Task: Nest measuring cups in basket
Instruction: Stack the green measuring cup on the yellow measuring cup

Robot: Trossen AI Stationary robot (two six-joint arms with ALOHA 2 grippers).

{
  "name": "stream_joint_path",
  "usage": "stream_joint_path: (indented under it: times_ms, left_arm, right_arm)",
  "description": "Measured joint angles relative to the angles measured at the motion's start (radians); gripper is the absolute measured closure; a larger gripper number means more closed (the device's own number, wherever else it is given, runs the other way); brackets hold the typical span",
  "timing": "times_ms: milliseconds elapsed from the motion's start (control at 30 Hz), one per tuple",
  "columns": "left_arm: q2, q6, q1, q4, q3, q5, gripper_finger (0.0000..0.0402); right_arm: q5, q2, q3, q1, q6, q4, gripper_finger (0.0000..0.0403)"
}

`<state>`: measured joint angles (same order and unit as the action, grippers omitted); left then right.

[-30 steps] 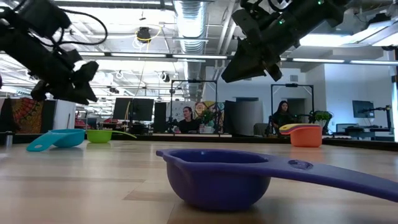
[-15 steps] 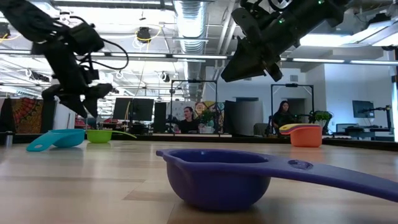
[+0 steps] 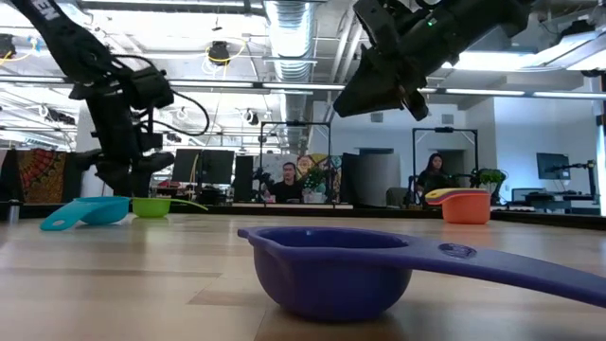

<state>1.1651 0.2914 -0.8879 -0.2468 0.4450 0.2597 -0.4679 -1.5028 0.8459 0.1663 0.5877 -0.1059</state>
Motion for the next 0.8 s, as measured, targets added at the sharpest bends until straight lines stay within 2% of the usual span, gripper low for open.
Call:
stream_joint_path:
  times_ms: [167, 333, 433, 567, 800]
  left_arm:
    - [0.043, -0.049, 0.0, 0.025, 0.0, -0.022, 0.0273]
    - [0.053, -0.122, 0.007, 0.006, 0.0, -0.02, 0.0351]
    - [0.051, -0.178, 0.014, 0.032, 0.003, -0.057, 0.039]
    - [0.052, -0.246, 0.057, 0.047, 0.007, -0.122, 0.0386]
    - [0.052, -0.416, 0.24, 0.002, 0.09, -0.124, 0.0396]
  right_arm:
    - [0.0, 0.0, 0.0, 0.018, 0.014, 0.0, 0.0316]
    - [0.0, 0.0, 0.0, 0.037, 0.014, 0.0, 0.0316]
    - [0.0, 0.0, 0.0, 0.044, 0.014, 0.0, 0.0316]
    - [0.0, 0.0, 0.0, 0.044, 0.014, 0.0, 0.0316]
    - [0.0, 0.0, 0.0, 0.039, 0.008, -0.002, 0.0316]
